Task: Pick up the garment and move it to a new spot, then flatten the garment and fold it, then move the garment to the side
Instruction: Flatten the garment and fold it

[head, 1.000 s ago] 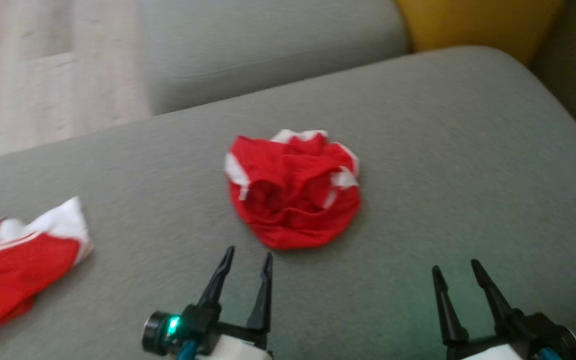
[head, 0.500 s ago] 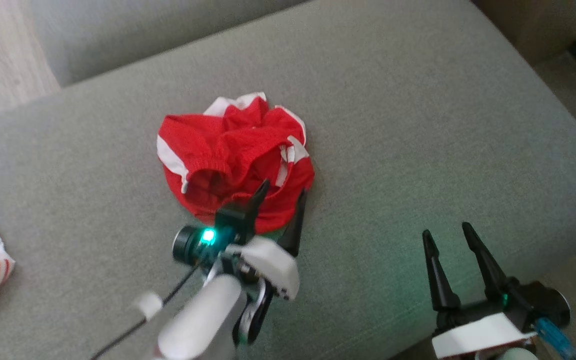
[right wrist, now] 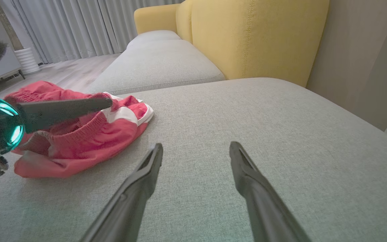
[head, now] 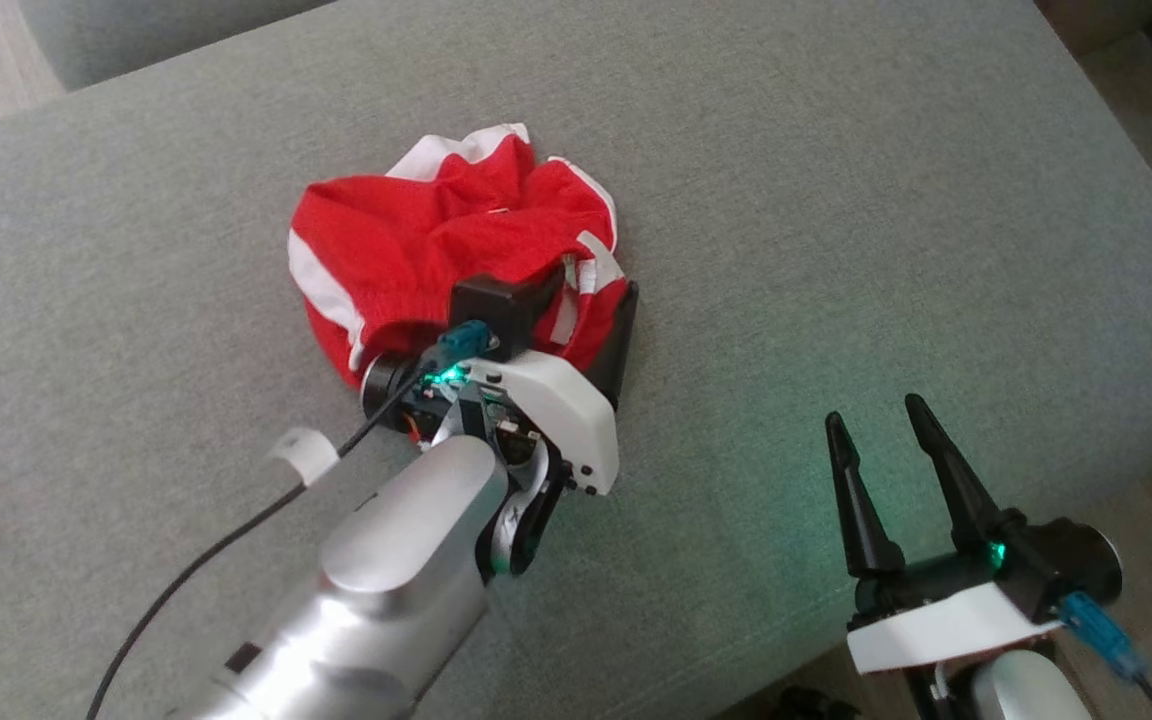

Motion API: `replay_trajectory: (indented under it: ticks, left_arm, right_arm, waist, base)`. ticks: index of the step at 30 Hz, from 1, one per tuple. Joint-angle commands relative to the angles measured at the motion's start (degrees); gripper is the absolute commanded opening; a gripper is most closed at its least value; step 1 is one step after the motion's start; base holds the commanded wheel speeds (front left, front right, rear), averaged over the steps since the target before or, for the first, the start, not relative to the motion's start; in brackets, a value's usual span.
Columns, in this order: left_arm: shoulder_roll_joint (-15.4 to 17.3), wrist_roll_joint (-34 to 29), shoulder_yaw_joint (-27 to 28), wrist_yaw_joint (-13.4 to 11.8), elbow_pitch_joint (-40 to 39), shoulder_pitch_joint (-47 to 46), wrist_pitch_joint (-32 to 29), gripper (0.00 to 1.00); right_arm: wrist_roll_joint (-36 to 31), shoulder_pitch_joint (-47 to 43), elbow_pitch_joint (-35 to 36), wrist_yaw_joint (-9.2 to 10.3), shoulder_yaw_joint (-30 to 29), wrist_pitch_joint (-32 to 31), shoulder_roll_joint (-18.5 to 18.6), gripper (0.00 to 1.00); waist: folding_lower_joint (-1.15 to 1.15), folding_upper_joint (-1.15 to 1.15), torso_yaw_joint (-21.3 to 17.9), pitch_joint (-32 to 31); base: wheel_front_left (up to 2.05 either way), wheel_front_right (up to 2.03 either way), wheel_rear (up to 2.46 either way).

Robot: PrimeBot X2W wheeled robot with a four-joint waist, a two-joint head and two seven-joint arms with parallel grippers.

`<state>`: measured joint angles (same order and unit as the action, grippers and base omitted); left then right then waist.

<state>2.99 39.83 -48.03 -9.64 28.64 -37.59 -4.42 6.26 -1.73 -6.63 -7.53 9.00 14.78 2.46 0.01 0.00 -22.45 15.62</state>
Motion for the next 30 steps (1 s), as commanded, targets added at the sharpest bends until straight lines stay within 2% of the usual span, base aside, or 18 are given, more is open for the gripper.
replay_trajectory:
  ticks: [1,8,10,12,17,20,26,30]
  left_arm:
    - [-0.12,1.24,0.58,-0.62,-0.79,-3.14,-0.37,1.00]
    - [-0.12,3.27,-1.73,-2.05,2.79,-5.73,0.39,1.00]
    - [-0.12,3.63,-2.01,-2.05,3.21,-6.41,1.63,0.36]
    - [-0.12,4.50,-2.50,-1.59,3.05,-7.00,2.64,0.00]
    - [-0.12,7.69,-5.02,0.65,0.45,-9.36,3.21,0.00]
    - [-0.12,10.65,-6.50,2.55,-3.91,-13.87,2.71,0.00]
    - [0.07,12.91,-4.32,3.62,-10.17,-21.16,1.25,0.00]
    - [4.25,13.42,-2.12,3.07,-15.59,-22.46,-0.40,0.00]
  right_arm:
    - [0.51,1.37,1.42,0.04,1.51,0.22,0.42,1.00]
    - [0.69,1.64,1.30,0.04,1.56,0.22,0.42,1.00]
    - [0.75,1.63,1.28,0.04,1.50,0.22,0.42,1.00]
    - [0.74,1.52,1.21,0.04,1.32,0.22,0.42,1.00]
    - [0.59,1.23,0.83,0.04,1.00,0.22,0.42,1.00]
    - [0.47,0.89,0.73,0.04,0.97,0.22,0.42,1.00]
    - [-0.07,-0.31,1.02,0.04,0.16,0.22,0.42,1.00]
    - [-1.16,-1.40,1.27,0.04,-1.30,0.22,0.42,1.00]
  waist:
    - [-0.01,0.00,-0.35,0.25]
    - [-0.01,0.00,-1.33,0.69]
    - [-0.01,0.00,-1.45,0.67]
    - [-0.01,0.00,-1.38,0.48]
    - [-0.01,0.00,0.14,-1.09]
    - [-0.01,0.00,2.71,-3.42]
    - [-0.01,0.00,7.53,-6.47]
    - [-0.01,0.00,11.77,-8.17]
  base:
    - [0.00,0.00,0.00]
    - [0.00,0.00,0.00]
    - [0.00,0.00,0.00]
    - [0.00,0.00,0.00]
    - [0.00,0.00,0.00]
    - [0.00,0.00,0.00]
    - [0.00,0.00,0.00]
    - [0.00,0.00,0.00]
